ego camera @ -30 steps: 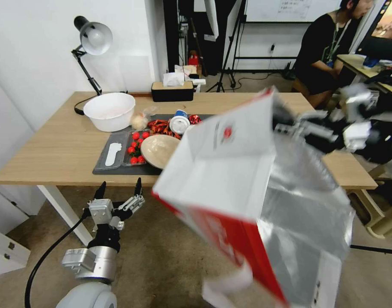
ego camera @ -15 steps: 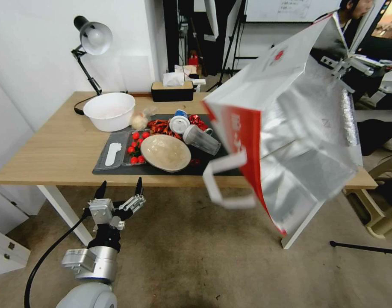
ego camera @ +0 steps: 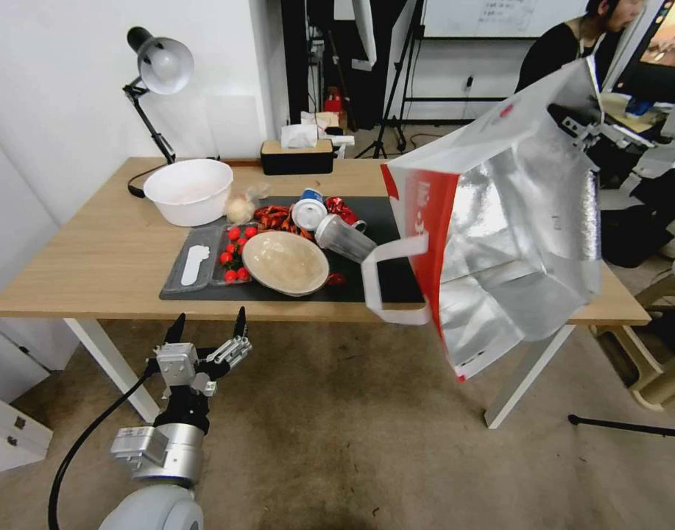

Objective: Pick up the food delivery bag from the floor and place it on the table.

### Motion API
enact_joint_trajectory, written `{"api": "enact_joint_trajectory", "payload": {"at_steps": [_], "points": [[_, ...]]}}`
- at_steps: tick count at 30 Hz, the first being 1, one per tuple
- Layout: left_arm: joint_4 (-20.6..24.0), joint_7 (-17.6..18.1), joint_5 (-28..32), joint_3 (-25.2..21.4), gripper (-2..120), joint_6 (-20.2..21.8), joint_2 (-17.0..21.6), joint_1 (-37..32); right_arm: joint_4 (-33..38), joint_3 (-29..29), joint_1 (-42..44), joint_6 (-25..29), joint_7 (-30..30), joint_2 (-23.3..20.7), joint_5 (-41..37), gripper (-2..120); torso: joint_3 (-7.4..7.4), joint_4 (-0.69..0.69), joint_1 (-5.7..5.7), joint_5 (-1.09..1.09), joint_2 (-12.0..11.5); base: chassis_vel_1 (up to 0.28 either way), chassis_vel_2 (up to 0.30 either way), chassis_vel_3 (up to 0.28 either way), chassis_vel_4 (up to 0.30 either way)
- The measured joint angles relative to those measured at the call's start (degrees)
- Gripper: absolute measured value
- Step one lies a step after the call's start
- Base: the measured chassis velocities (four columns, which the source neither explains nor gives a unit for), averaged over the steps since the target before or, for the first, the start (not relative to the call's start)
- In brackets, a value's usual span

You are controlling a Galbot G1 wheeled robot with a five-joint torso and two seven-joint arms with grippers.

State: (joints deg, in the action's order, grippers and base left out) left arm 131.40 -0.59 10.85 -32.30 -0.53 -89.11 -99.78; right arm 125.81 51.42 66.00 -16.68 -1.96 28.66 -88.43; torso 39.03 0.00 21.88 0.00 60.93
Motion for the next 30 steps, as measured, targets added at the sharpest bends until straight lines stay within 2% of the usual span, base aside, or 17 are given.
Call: {"api": "enact_joint_trajectory", "payload": {"at_steps": [9,25,28,29,30], "points": [[-1.23,-0.07,0.00,0.08,100,0.07,0.08,0.53,-3.76,-3.56,0.55,0.29,-3.67,4.57,4.15,0,-0.02,0.00,-0.01,0.00,-0.02,0.000,0.000,0.000,0.000],[-1.88,-0.21,0.05,0.27,100,-0.39,0.17,0.65,-5.88,-6.08,-1.13,0.19,-7.84,5.39,7.31,0,-0.03,0.00,-0.02,0.00,-0.04,0.000,0.000,0.000,0.000],[-1.90,-0.32,0.05,0.36,100,-0.65,0.15,0.66,-6.00,-6.00,-1.18,0.56,-8.75,5.36,7.52,14,-0.03,0.00,-0.02,0.00,-0.05,0.000,0.000,0.000,0.000],[-1.90,-0.32,0.05,0.36,100,-0.65,0.15,0.66,-6.00,-6.00,-1.18,0.56,-8.75,5.36,7.52,14,-0.03,0.00,-0.02,0.00,-0.05,0.000,0.000,0.000,0.000],[-1.90,-0.37,0.05,0.36,100,-0.78,0.16,0.63,-6.00,-5.91,-1.24,0.61,-8.85,5.34,7.59,19,-0.03,0.00,-0.02,0.00,-0.06,0.000,0.000,0.000,0.000]]}}
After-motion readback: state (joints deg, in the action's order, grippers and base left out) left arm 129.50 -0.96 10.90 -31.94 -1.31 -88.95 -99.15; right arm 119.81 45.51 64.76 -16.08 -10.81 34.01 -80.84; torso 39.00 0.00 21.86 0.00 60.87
